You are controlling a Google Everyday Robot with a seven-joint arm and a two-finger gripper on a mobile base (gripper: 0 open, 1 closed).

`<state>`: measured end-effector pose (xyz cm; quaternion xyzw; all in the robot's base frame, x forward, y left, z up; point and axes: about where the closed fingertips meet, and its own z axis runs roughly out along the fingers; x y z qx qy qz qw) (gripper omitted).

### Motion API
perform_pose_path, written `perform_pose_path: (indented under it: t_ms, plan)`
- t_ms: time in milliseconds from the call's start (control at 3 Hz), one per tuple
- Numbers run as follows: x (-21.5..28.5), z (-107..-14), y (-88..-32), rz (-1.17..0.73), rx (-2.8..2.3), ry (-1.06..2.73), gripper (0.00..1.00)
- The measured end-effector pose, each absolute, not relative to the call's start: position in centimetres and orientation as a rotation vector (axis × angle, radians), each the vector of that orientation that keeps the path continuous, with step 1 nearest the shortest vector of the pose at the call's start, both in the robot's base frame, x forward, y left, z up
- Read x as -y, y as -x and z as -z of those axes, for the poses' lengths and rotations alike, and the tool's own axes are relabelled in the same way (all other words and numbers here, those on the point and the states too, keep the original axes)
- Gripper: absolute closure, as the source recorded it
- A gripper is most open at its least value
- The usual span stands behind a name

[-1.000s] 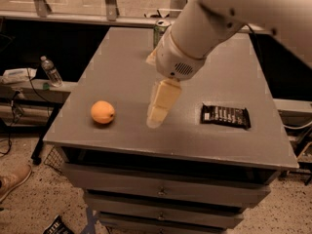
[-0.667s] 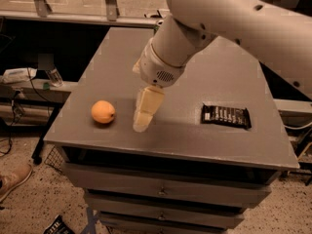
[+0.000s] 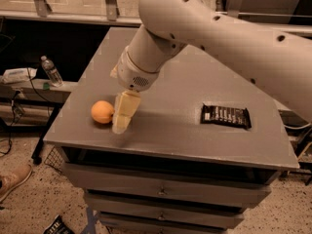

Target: Pick orange

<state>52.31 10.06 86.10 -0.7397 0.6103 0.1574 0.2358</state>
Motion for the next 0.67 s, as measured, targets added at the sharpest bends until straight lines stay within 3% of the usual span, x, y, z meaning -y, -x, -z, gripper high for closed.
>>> perform_pose_path:
  t_ms: [667]
  plan:
    - [-12.83, -84.95, -51.82, -0.475, -1.624, 2.084, 0.00]
